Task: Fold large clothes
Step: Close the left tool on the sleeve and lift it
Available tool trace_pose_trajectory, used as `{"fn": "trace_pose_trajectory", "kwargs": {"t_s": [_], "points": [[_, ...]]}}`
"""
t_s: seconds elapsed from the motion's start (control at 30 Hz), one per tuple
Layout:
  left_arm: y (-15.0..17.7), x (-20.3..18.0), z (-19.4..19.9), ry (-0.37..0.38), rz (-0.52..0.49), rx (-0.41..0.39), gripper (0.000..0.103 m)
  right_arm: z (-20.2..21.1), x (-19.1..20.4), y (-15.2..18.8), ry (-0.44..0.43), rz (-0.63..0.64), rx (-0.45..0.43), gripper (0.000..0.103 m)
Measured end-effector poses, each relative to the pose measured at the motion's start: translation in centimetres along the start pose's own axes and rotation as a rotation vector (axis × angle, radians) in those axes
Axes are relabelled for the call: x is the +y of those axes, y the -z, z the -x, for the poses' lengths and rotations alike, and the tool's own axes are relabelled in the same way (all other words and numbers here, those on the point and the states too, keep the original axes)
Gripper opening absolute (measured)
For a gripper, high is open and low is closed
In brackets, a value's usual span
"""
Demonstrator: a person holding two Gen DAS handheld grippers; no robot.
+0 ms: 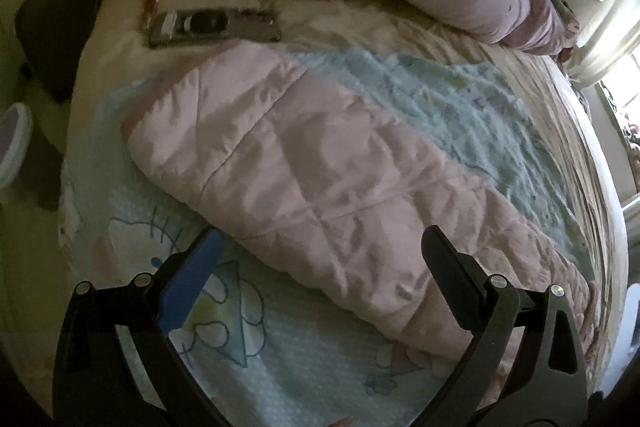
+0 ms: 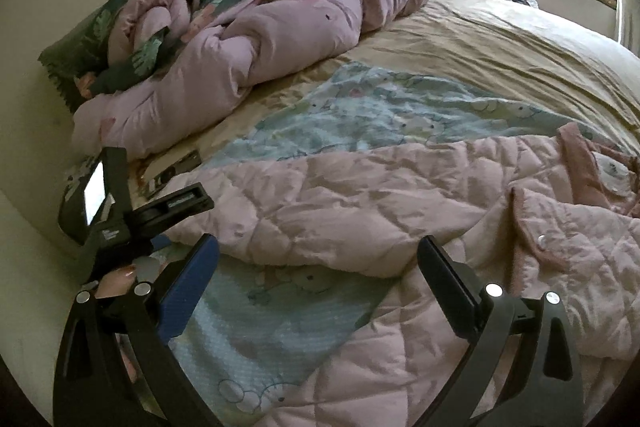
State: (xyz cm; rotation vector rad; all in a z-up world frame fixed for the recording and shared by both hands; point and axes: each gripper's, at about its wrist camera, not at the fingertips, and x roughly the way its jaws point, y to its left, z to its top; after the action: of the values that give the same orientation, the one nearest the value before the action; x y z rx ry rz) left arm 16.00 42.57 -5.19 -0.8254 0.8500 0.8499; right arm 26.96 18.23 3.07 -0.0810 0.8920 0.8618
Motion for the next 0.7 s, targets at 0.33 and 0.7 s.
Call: {"fn": "trace_pose_trajectory", "kwargs": {"t_s": [0.33, 0.7], "points": [[-0.8, 2.0, -4.1, 0.137, 0.144, 0.066, 0.094, -0.1, -2.2, 1.4, 0.009, -0.082, 0.02, 0.099], [-1.9, 1.5, -3.5, 0.289, 0.14, -0.066, 0.02, 3.1, -7.4, 3.3, 0.04, -0.22, -0.029, 0.099]]}}
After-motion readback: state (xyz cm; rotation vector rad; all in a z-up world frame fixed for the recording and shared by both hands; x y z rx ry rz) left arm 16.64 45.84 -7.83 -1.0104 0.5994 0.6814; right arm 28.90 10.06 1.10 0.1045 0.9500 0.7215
